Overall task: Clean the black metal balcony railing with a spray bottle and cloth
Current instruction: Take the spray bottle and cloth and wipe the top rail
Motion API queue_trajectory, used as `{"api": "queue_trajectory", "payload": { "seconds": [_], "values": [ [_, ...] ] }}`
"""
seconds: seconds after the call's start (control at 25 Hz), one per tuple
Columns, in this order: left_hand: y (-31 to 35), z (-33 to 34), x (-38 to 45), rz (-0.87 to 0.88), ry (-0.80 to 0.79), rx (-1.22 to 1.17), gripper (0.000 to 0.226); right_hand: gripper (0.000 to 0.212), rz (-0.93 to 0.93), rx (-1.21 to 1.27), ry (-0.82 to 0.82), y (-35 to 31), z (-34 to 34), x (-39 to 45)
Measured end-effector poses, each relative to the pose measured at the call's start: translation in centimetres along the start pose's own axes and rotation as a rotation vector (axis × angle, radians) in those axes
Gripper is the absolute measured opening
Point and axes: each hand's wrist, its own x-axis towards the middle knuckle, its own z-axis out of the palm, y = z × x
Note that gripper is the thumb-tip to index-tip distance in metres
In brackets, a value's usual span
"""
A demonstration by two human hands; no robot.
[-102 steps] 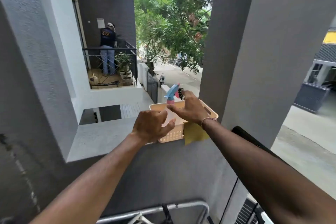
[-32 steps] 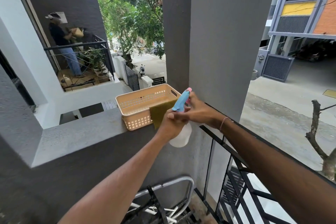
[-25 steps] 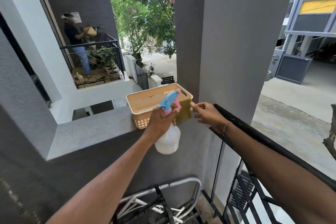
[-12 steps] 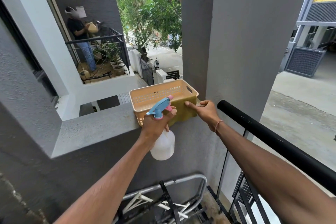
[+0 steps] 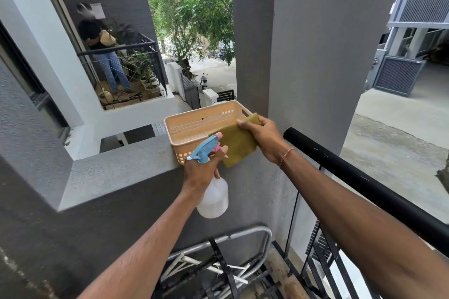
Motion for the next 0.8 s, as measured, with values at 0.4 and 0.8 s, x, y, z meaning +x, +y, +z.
{"api": "queue_trajectory", "payload": {
  "seconds": [0.4,0.8],
  "values": [
    [-0.1,0.8,-1.9,-0.007,0.040,-0.040,0.019,0.037,0.035,0.260,-0.007,-3.4,-3.4,-8.5],
    [-5.0,6.9,-6.9,-0.098,-0.221,-0.086,0.011,0.030,0.296,0.467,0.399,9.2,-13.5,-22.6]
  ]
}}
